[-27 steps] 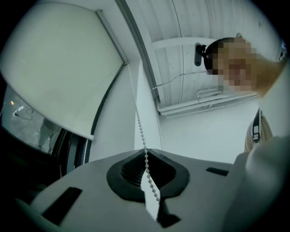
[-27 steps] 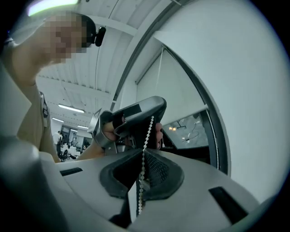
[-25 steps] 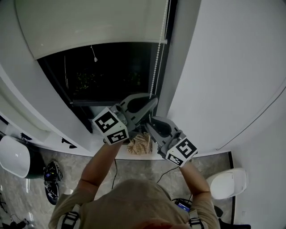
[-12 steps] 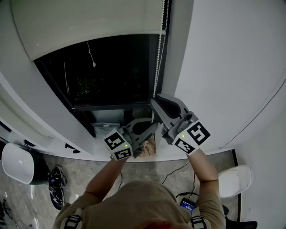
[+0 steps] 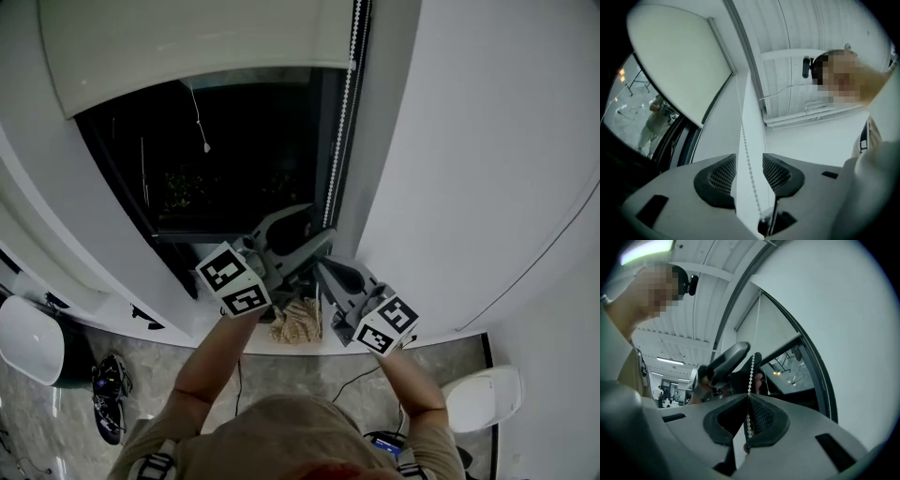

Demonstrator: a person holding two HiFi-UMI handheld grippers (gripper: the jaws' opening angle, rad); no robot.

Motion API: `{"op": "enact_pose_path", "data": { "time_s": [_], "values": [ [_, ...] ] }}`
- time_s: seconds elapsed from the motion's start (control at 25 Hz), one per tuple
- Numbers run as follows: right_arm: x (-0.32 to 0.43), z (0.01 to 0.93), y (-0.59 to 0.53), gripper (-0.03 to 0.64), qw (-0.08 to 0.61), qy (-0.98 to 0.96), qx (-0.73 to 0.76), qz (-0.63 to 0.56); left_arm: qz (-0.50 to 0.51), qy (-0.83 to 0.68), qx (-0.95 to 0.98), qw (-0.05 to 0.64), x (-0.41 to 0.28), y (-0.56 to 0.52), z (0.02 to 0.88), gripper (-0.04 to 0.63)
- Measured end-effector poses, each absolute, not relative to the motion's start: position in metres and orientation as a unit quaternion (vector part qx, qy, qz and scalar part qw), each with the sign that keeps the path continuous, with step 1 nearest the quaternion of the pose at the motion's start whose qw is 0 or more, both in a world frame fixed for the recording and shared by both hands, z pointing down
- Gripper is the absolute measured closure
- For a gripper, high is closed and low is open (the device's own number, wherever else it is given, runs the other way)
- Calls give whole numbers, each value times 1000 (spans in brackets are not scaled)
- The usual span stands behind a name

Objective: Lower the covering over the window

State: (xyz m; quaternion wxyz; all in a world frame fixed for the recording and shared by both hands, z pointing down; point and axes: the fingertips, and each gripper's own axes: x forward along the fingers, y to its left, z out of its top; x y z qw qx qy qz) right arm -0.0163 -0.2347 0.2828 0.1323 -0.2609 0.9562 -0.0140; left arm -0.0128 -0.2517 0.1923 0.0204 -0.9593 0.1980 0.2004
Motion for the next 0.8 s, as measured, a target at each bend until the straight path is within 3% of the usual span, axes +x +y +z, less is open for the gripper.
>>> {"op": "enact_pose_path", "data": {
  "time_s": [0.08, 0.12, 0.32, 0.44, 0.64, 0.8],
  "values": [
    [-19, 282, -223, 603, 137, 956, -259, -3, 174, 199, -964, 38, 0, -251, 182, 459],
    [-18, 282, -219, 603, 137, 956, -260, 3, 169, 193, -966, 40, 5, -248, 181, 561],
    [-4, 284, -205, 603, 119, 959, -257, 16, 177, 210, -961, 45, -1, -243, 190, 572],
    [14, 250, -185, 503, 146, 951, -268, 40, 172, 226, -958, 37, -12, -242, 206, 572],
    [18, 181, -206, 499, 166, 935, -289, 117, 149, 206, -967, 13, 7, -228, 242, 572],
    [6, 170, -225, 500, 170, 937, -286, 109, 127, 187, -974, -7, 27, -212, 276, 572]
  ]
}}
